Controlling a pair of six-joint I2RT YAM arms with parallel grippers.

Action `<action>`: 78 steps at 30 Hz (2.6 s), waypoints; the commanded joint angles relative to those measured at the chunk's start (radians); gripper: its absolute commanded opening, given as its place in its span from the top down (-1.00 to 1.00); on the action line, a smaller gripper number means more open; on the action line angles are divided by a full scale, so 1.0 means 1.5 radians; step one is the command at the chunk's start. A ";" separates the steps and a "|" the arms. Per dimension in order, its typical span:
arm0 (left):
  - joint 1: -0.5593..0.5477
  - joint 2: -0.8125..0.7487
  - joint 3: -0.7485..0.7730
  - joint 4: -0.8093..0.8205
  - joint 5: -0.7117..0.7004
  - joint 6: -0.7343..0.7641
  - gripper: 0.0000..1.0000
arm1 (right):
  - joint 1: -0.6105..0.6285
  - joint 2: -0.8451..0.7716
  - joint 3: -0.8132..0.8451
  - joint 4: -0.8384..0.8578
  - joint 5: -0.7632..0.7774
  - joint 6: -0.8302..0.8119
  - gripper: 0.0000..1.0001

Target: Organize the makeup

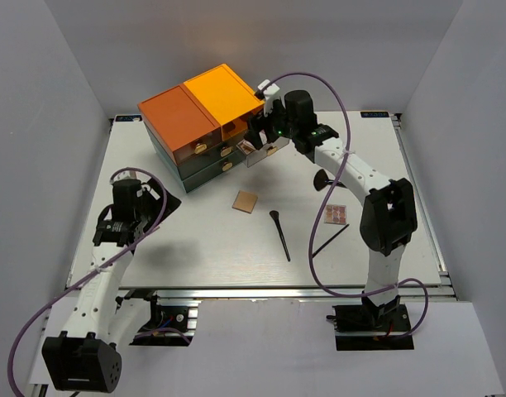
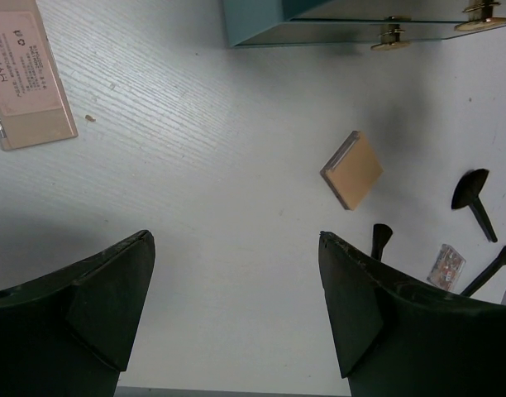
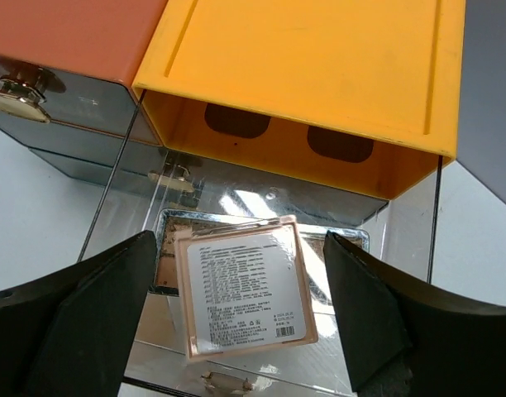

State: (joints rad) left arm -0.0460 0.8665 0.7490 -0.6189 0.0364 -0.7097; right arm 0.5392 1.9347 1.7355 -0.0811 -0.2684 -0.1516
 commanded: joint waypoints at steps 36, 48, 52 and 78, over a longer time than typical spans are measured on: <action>0.150 0.510 0.140 0.061 -0.127 0.236 -0.78 | -0.197 -0.478 -0.499 0.006 -0.265 -0.141 -0.46; 0.165 0.468 0.118 0.049 -0.109 0.237 -0.74 | -0.210 -0.451 -0.491 -0.002 -0.250 -0.126 -0.47; 0.164 0.449 0.121 0.037 -0.106 0.244 -0.73 | -0.210 -0.449 -0.492 -0.002 -0.248 -0.122 -0.48; 0.179 0.512 0.075 0.107 -0.087 0.311 -0.39 | -0.225 -0.479 -0.532 -0.008 -0.235 -0.116 -0.50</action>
State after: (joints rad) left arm 0.2203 1.6154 0.8860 -0.4957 -0.1131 -0.2478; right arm 0.2096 1.2514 0.9504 -0.1097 -0.6262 -0.3382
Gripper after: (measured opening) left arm 0.716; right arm 0.747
